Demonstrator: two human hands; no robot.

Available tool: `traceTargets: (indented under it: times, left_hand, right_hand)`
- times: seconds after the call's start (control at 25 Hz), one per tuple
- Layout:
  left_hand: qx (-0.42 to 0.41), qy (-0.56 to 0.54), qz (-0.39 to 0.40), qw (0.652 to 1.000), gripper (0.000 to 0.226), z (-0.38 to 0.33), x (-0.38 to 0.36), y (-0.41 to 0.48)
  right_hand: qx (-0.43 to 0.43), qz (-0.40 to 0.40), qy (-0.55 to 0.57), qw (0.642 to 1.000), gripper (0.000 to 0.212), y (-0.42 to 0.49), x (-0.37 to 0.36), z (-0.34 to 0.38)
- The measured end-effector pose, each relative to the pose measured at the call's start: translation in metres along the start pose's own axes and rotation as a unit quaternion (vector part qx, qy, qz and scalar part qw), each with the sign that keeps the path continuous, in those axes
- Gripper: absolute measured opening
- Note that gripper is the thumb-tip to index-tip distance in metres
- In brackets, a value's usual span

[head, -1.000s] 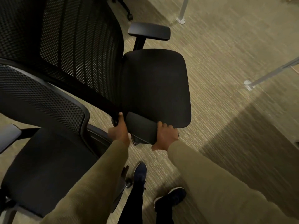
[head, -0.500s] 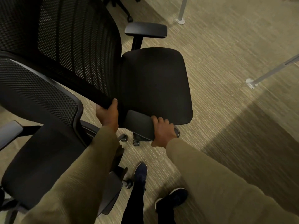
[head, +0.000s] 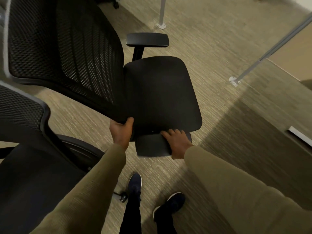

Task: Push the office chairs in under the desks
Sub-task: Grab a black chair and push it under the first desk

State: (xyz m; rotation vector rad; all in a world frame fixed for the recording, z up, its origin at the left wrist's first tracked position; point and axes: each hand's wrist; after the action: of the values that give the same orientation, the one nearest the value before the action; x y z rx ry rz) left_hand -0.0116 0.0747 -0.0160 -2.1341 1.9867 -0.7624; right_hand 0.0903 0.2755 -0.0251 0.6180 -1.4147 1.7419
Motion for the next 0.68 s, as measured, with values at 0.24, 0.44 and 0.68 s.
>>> traceTargets:
  times: [0.24,0.44,0.68]
  left_hand:
    - [0.005,0.040,0.080,0.996,0.036,-0.001,-0.064,-0.037]
    - [-0.031,0.146,0.187,0.971,0.057,-0.013,-0.118,-0.080]
    - [-0.106,0.254,0.297,0.914,0.038,-0.037,-0.170,-0.136]
  right_hand:
    - [-0.061,0.010,-0.030,0.998,0.096,-0.053,-0.005,-0.057]
    - [-0.175,-0.008,0.028,0.984,0.080,-0.102,-0.004,-0.110]
    - [-0.281,0.031,0.100,0.954,0.072,-0.146,0.008,-0.175]
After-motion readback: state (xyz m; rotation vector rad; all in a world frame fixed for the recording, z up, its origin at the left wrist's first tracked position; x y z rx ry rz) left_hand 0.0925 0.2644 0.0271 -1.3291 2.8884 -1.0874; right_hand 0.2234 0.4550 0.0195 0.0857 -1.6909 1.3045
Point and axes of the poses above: each hand's wrist, its own y-axis towards the middle knuckle, its own x-axis out of the back of the hand, z = x × y, and after that the axes turned 12 degrees about y, right-handed
